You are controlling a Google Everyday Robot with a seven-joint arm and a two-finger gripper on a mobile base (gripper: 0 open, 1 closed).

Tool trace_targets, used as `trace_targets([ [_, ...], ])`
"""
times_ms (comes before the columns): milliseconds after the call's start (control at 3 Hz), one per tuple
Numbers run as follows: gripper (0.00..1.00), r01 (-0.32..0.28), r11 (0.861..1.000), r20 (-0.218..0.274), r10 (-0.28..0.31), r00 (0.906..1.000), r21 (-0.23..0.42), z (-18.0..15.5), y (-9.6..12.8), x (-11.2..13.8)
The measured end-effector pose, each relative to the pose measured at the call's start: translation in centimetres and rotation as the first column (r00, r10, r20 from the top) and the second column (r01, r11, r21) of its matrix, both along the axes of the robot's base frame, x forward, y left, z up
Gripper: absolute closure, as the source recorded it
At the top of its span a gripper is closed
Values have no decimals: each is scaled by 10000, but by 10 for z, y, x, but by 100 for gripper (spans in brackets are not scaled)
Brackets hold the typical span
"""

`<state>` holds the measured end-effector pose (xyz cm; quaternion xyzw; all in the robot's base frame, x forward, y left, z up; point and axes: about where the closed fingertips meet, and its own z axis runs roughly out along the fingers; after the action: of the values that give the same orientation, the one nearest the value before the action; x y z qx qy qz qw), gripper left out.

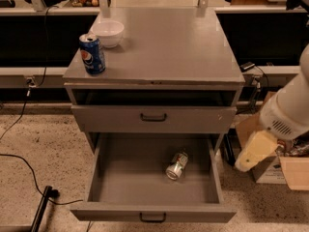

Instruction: Pick 7up can from middle drawer and place on counter

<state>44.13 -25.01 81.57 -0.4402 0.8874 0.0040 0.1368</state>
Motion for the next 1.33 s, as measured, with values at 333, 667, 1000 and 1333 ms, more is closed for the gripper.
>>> trace_targets([
  [333, 0, 755, 9970, -59, -754, 9971, 161, -26, 3, -3],
  [667, 0, 675, 9975, -366, -667, 9971, 224, -26, 4, -3],
  [1000, 0, 1732, 9795, -722, -1663, 9834, 1032, -59, 9, 11],
  [1333, 0, 3058, 9455, -51, -3072, 9516, 1122, -87, 8, 36],
])
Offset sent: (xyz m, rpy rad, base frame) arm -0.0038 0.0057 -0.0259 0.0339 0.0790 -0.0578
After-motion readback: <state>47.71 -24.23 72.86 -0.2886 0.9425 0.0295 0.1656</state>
